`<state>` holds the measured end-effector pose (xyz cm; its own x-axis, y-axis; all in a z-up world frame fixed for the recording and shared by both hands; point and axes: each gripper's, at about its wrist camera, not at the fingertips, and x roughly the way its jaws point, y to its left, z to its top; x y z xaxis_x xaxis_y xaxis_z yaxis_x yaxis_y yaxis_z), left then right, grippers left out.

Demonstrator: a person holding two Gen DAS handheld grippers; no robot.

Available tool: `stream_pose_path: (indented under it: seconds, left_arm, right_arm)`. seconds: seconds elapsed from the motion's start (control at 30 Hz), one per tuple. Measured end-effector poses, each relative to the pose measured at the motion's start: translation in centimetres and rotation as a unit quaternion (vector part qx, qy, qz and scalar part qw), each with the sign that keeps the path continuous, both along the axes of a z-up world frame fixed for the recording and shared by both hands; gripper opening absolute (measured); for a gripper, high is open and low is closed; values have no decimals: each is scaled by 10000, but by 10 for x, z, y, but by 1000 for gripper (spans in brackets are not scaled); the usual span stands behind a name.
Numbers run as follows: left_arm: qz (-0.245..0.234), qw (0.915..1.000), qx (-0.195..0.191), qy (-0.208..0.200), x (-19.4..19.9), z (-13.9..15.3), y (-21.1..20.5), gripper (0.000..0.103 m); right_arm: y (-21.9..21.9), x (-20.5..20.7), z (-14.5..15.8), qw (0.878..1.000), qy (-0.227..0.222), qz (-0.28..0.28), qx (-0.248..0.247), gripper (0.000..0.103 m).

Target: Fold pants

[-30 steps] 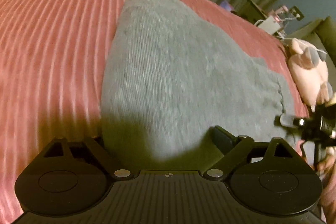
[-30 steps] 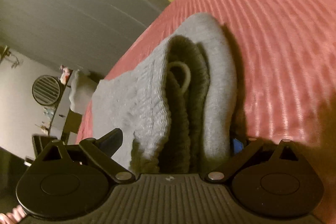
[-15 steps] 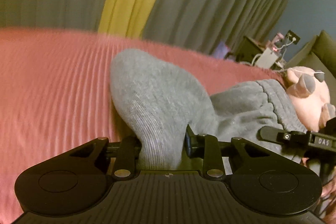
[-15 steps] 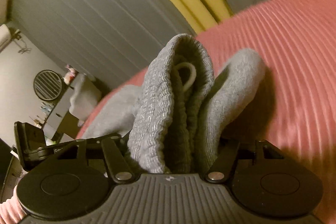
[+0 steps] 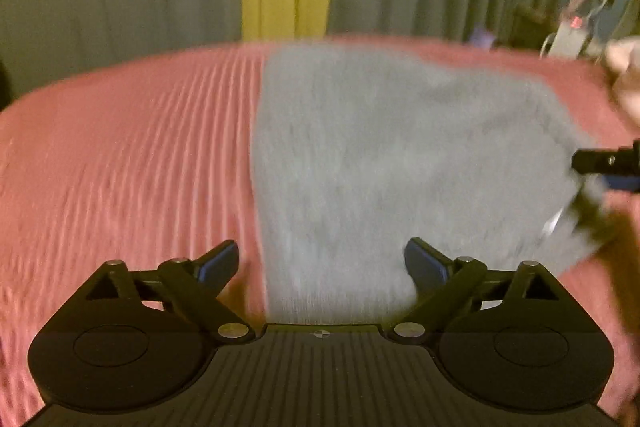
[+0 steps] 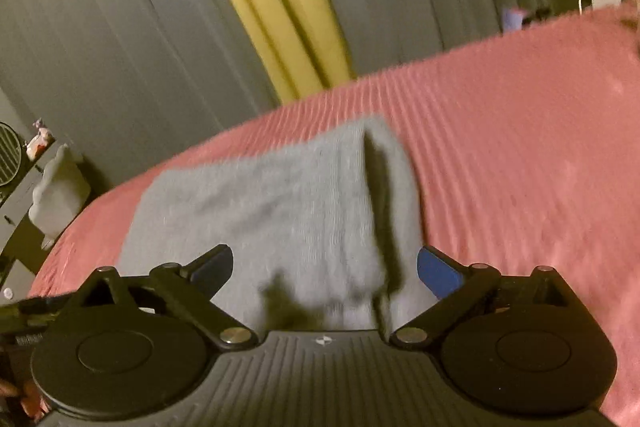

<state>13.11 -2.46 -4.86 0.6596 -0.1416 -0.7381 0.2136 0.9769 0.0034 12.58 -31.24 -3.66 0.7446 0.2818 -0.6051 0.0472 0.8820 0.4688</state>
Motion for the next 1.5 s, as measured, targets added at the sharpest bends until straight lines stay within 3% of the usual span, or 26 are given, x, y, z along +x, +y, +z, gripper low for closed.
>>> stream_pose_path:
  seconds: [0.07,0.1,0.27,0.33,0.4,0.47,0.63,0.77,0.83,0.93,1.0,1.17,1.5]
  left_arm:
    - [239,9994,-212,-133,-5,-9,-6,96]
    - [363,9988,-327,-95,-6,-9,-5,96]
    - [774,9941,-755,76,-31,-5,0,97]
    - [775,9950,-554,311,-43,-17,18,97]
    - [1086,9923,-135,584,-50,-29,16,97]
    - [1102,9926,217,462,-60,-29,5,97]
    - [690,9950,696,203,-83,-24,-27,97]
    - [562,9971,516,55,-99,-12,-31,97]
    - [644,9972,381,-72,-108,-3,-29,97]
    - [737,9971,154,-141,-120,10,-24,97]
    - [755,9970,51,-172,-124,13,-23,97]
    - [682,9973,170,-211,-125,17,-36,97]
    - [668,9978,39,-2,-119,12,-40,97]
  right_arm:
    - [8,2,-20,9977,451,-184,-466,99]
    - [7,1,-26,9979,466,-211,-402,99]
    - [2,-33,-9,9992,-106,-369,-109,99]
    - [8,-40,-10,9995,-56,-274,-132,99]
    - [21,-39,-20,9950,456,-327,-823,99]
    - [35,-44,-24,9878,741,-197,-1356,99]
    - [69,-77,-7,9883,623,235,-1371,99]
    - [91,-100,5,9911,518,354,-1178,99]
    - [94,-109,12,9931,376,107,-1105,99]
    - [102,-122,17,9853,390,-446,-1603,99]
    - [101,-124,18,9816,350,-434,-1828,99]
    - [107,-126,26,9753,245,-303,-2174,99]
    - [103,-123,23,9773,168,-291,-2090,99]
